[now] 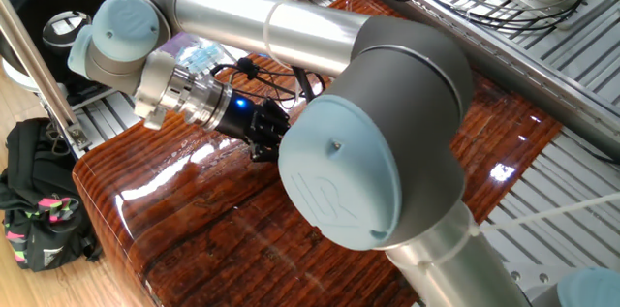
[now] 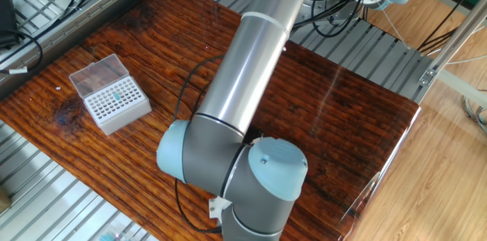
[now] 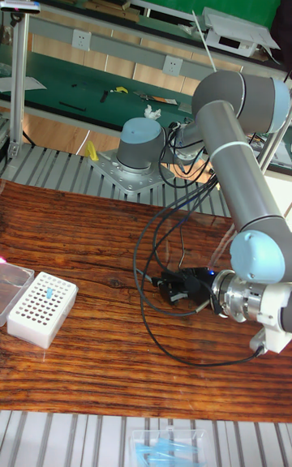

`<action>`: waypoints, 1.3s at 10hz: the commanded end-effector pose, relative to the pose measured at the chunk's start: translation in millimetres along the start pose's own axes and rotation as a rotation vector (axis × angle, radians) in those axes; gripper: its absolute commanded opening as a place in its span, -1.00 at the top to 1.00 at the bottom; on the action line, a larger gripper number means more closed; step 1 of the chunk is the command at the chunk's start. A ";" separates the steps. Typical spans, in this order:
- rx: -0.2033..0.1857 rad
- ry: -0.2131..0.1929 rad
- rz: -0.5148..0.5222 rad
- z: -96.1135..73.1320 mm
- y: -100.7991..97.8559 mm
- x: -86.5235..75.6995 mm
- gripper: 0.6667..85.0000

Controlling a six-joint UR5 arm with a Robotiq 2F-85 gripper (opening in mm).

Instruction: Insert a medium pipette tip into the holder for medium pipette tips

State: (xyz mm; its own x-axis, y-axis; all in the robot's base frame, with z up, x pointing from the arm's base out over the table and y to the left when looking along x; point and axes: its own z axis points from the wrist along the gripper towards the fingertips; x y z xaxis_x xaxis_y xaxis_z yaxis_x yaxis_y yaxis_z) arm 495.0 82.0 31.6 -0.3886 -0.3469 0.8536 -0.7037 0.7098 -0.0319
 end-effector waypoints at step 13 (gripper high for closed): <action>-0.015 0.009 0.001 4.3 6.5 -12.2 0.30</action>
State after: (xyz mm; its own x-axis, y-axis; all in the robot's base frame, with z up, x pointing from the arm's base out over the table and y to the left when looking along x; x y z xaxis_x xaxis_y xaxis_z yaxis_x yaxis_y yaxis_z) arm 496.5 85.3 20.9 -0.3848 -0.3430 0.8569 -0.6997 0.7139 -0.0285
